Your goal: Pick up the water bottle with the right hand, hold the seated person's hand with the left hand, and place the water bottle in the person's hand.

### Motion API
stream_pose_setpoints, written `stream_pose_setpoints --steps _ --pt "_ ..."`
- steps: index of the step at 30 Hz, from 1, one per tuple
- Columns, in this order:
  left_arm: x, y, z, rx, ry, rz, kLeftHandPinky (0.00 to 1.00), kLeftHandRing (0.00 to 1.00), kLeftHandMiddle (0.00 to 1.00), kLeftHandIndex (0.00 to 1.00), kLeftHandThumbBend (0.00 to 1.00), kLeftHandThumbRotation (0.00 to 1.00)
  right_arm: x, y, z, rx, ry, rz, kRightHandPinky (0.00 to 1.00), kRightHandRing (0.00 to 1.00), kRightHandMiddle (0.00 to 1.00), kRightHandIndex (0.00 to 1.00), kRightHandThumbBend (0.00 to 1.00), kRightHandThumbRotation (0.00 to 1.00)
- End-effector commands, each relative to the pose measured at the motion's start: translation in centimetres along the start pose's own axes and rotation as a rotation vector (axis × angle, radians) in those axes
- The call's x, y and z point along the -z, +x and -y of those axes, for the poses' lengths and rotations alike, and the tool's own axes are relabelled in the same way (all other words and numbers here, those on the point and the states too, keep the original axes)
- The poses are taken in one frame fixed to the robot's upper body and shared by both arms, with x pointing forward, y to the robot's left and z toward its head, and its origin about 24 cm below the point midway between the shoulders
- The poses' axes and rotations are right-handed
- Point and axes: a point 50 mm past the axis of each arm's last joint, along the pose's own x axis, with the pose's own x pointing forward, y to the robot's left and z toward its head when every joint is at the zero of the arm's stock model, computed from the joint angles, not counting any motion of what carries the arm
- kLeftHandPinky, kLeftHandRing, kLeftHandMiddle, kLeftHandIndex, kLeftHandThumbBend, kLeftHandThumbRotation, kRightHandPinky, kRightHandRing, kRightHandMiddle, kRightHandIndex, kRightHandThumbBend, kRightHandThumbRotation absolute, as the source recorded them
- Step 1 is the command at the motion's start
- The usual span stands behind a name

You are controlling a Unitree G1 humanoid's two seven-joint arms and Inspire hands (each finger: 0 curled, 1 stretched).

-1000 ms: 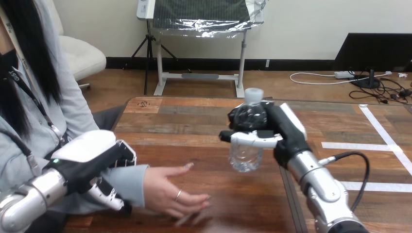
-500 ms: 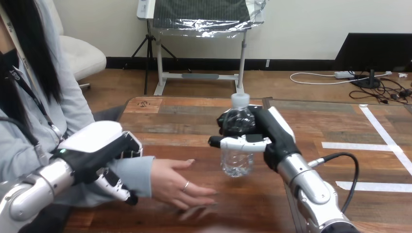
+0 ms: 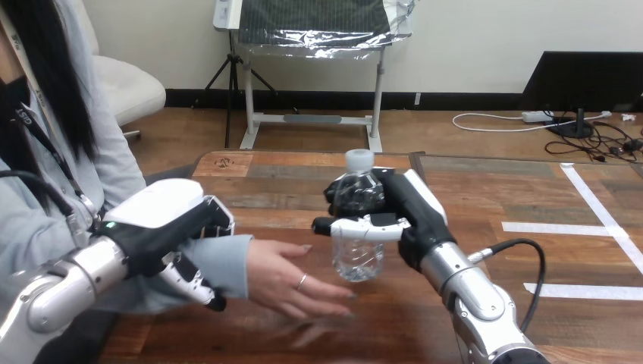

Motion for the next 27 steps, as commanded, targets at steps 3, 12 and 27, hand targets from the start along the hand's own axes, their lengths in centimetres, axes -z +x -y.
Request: stream_pose_setpoints --steps 3,12,27 --pt "-2.4 2.0 -5.4 -0.16 0.088 0.119 0.18 0.23 0.29 0.28 0.86 0.0 -3.6 1.7 -0.3 -0.018 -0.025 0.176 0.3 0.35 0.43 0.45 0.84 0.0" --pt "-2.9 2.3 -5.7 -0.166 0.096 0.138 0.18 0.23 0.3 0.29 0.86 0.0 -3.3 1.5 -1.2 -0.044 -0.01 0.183 0.3 0.35 0.43 0.45 0.85 0.0" --pt "-3.4 2.4 -6.2 -0.177 0.084 0.158 0.18 0.23 0.3 0.29 0.85 0.0 -3.0 1.2 -2.7 -0.085 0.008 0.2 0.3 0.35 0.43 0.45 0.84 0.0"
